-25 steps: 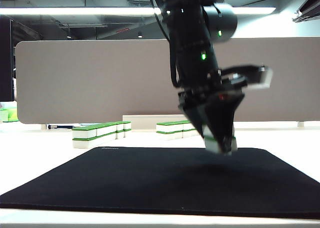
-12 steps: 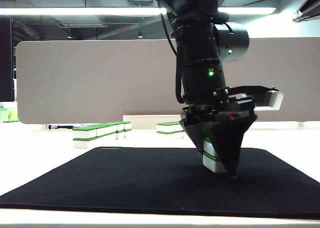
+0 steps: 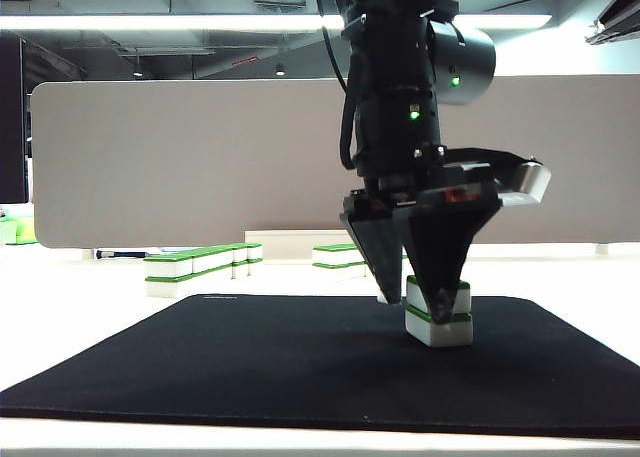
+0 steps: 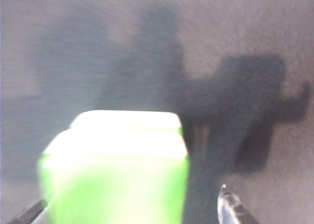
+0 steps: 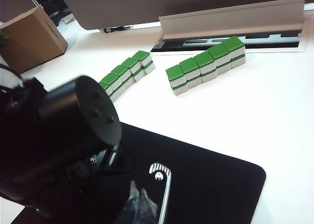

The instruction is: Take a mahjong tile from the mahjong wall and then place it on the table close to you.

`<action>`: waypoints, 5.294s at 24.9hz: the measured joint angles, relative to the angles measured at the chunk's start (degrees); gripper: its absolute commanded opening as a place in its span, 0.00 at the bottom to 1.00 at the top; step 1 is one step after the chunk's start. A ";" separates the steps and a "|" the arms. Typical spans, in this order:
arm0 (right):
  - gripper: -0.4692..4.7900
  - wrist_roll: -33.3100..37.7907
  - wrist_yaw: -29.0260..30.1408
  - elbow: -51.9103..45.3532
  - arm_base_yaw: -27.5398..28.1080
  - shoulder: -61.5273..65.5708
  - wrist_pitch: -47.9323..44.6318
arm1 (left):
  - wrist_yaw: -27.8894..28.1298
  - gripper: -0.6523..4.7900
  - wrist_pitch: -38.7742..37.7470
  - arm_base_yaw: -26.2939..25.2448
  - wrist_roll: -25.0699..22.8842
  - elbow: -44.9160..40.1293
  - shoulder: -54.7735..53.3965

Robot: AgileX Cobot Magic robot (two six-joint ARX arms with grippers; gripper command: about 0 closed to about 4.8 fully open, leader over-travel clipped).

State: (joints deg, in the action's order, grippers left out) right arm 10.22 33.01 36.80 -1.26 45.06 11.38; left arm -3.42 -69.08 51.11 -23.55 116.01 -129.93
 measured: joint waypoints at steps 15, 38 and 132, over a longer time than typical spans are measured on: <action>0.09 0.00 0.00 0.00 0.00 0.02 0.02 | 1.33 0.86 -11.76 -21.22 7.15 12.66 0.17; 0.09 0.02 9.46 0.00 -0.15 0.04 4.00 | 8.20 0.86 -4.83 -32.24 10.47 12.85 0.22; 0.09 0.02 9.03 0.00 -0.15 0.07 4.13 | -6.91 0.51 -11.37 -37.18 14.43 12.44 -4.57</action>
State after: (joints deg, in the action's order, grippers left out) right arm 10.24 42.04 36.80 -1.41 45.12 15.51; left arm -10.33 -80.44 13.93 -9.13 128.44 -134.50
